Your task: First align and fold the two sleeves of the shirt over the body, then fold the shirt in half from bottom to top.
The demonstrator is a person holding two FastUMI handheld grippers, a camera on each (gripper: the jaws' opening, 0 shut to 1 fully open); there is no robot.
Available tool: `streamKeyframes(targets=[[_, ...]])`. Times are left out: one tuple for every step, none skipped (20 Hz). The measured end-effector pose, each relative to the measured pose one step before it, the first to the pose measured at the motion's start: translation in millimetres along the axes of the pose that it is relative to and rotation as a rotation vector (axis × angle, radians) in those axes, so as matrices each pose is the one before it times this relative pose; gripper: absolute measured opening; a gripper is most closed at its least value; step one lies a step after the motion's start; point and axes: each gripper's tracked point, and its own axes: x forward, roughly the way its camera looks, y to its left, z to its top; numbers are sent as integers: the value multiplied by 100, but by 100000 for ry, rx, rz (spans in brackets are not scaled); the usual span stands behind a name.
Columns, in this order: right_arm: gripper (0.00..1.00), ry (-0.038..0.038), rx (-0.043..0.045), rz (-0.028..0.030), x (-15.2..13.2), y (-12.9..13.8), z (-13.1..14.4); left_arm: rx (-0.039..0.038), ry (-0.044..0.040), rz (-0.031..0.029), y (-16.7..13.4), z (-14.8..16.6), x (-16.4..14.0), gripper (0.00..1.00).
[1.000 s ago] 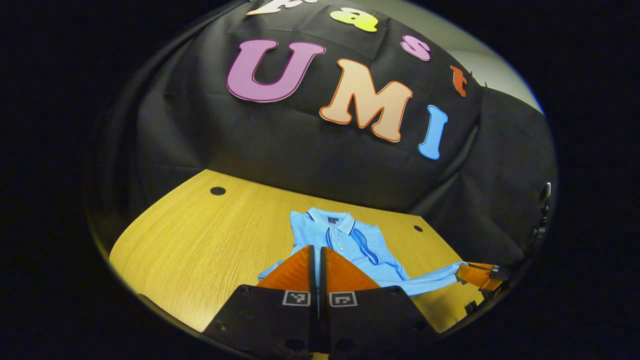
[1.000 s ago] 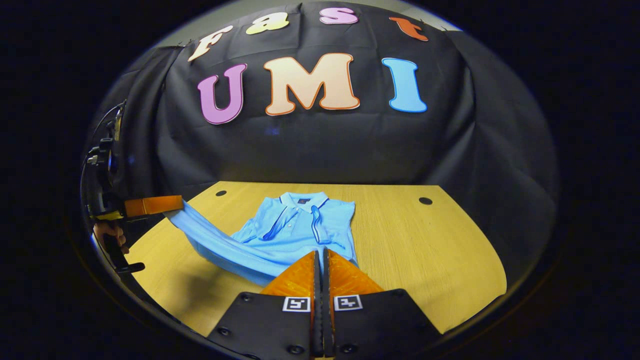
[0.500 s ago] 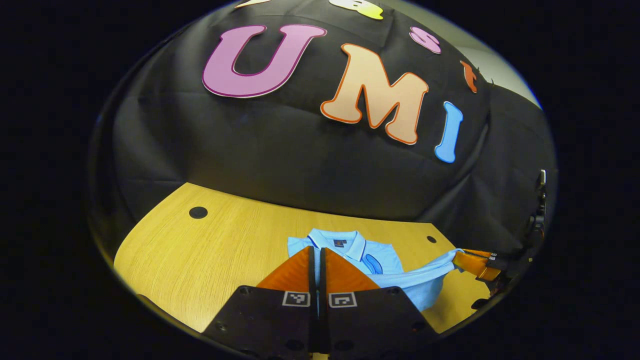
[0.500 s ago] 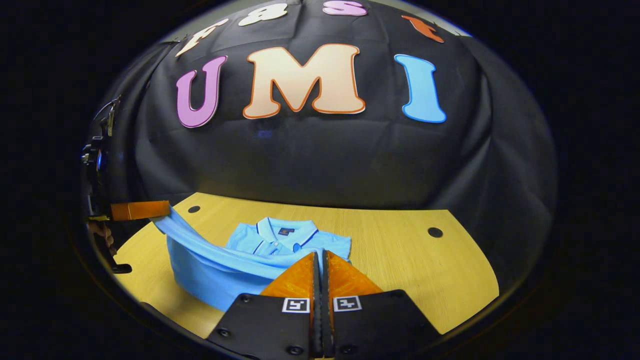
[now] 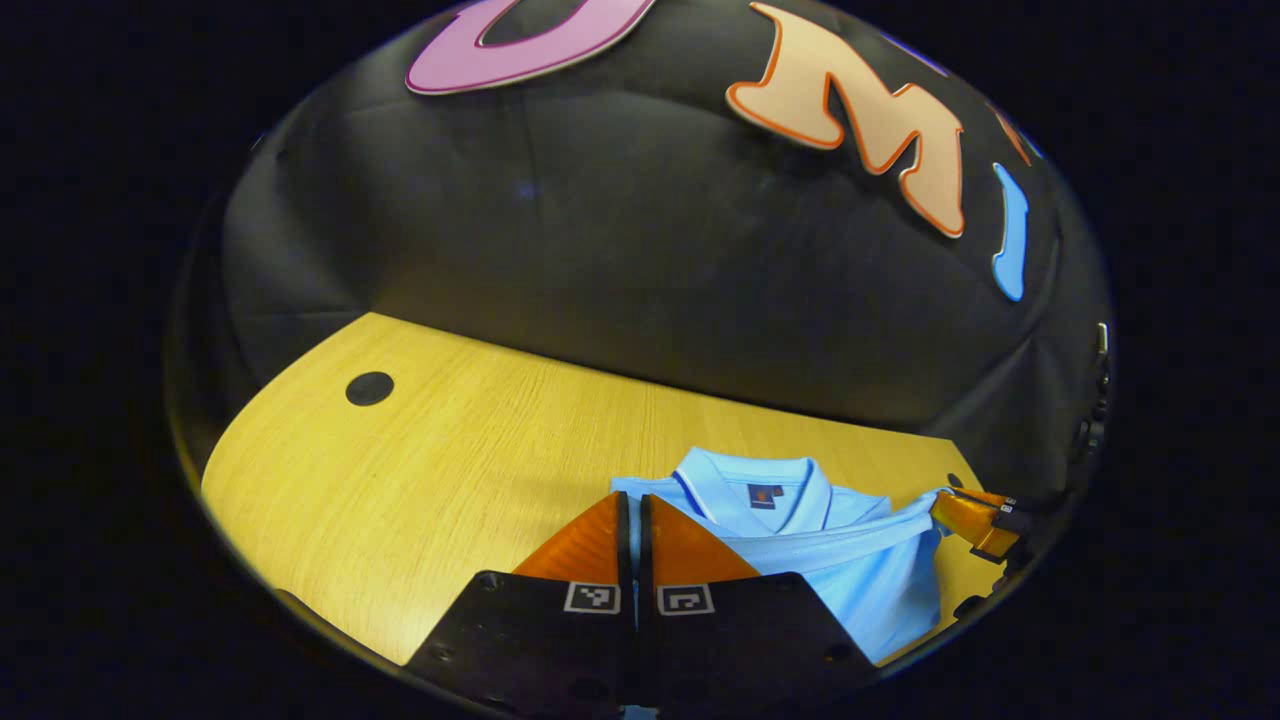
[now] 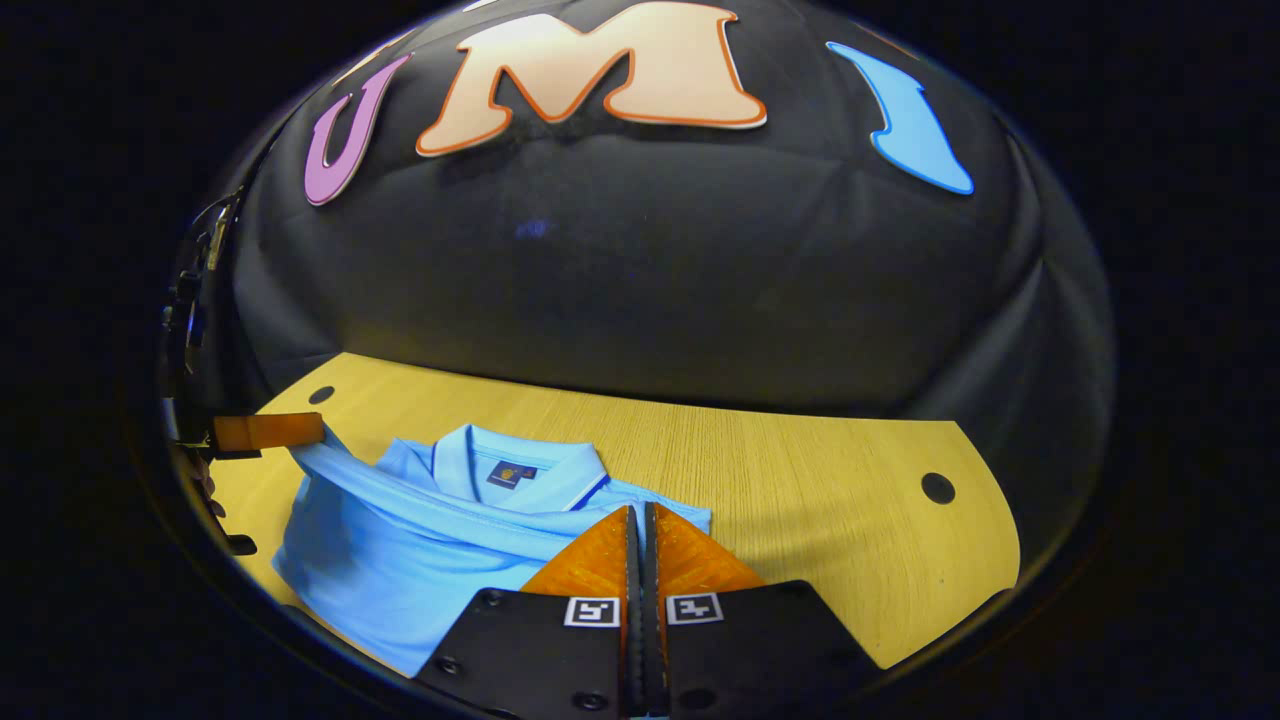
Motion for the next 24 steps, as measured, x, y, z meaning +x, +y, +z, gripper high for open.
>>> streamKeyframes(targets=[[3, 1424, 1825, 638, 901, 193, -620, 1773, 1285, 2094, 440, -399, 924, 0], [3, 1685, 2079, 627, 633, -7, -613, 2635, 460, 2929, 568, -237, 650, 0], [17, 2037, 2668, 1324, -45, 80, -608, 2287, 678, 990, 121, -122, 69, 0], [24, 1615, 1686, 405, 16, -160, -359, 1994, 813, 785, 57, -205, 213, 1], [42, 574, 1170, 410, -200, -49, -91, 419, 500, -680, -151, 68, -301, 17], [60, -308, 963, -48, -181, -4, 137, -610, 11, -744, -206, 72, -218, 22], [77, -957, 669, -6, -351, -35, 280, -1272, -71, -1401, -373, 185, -359, 46], [80, -1380, 793, 89, -475, 73, 375, -757, -663, 501, 150, 236, -531, 70], [97, -1077, 1008, 796, -477, 236, 332, -200, -1254, 1111, 239, 482, -517, 94], [100, -985, 754, 519, -636, 225, 381, -153, -1614, 5, -137, 402, -708, 99], [100, -1005, 213, 46, -670, 104, 340, 280, -1772, -298, -218, 565, -826, 97], [96, -1338, 13, 171, -777, 152, 432, 844, -1417, -990, -288, 412, -1170, 96], [96, -1239, -248, -130, -918, 145, 405, 1274, -1217, -1256, -387, 544, -1114, 96], [99, -1039, -200, 296, -1016, 229, 344, 1420, -1094, -1304, -421, 363, -1081, 96], [96, -986, 230, 419, -1200, 337, 375, 1108, -1281, -960, -431, 515, -1207, 96], [96, -1155, 467, 734, -1294, 403, 427, 665, -715, -1088, -447, 354, -1302, 96], [99, -1164, 79, 463, -1373, 274, 324, 42, -407, -1256, -584, 151, -1324, 96], [98, -1168, -111, -184, -1413, 124, 277, -730, -386, -1309, -665, 99, -1349, 96], [96, -937, -88, 305, -1547, 229, 267, -955, -290, -1569, -690, 59, -1438, 96], [96, -761, -317, 346, -1458, 256, 253, -740, -448, -1449, -498, -49, -1396, 96], [96, -621, -942, -166, -1564, 27, 159, -168, -207, -439, -291, -205, -1358, 96], [99, -800, -1214, -573, -1388, -100, 271, 965, 403, 220, -149, -397, -1470, 96], [99, -1280, -626, -840, -1977, -93, 659, 1551, 116, 588, -105, -315, -1424, 96], [95, -1375, 392, -309, -1393, 58, 431, 1530, 51, 18, -132, -259, -1153, 96]])
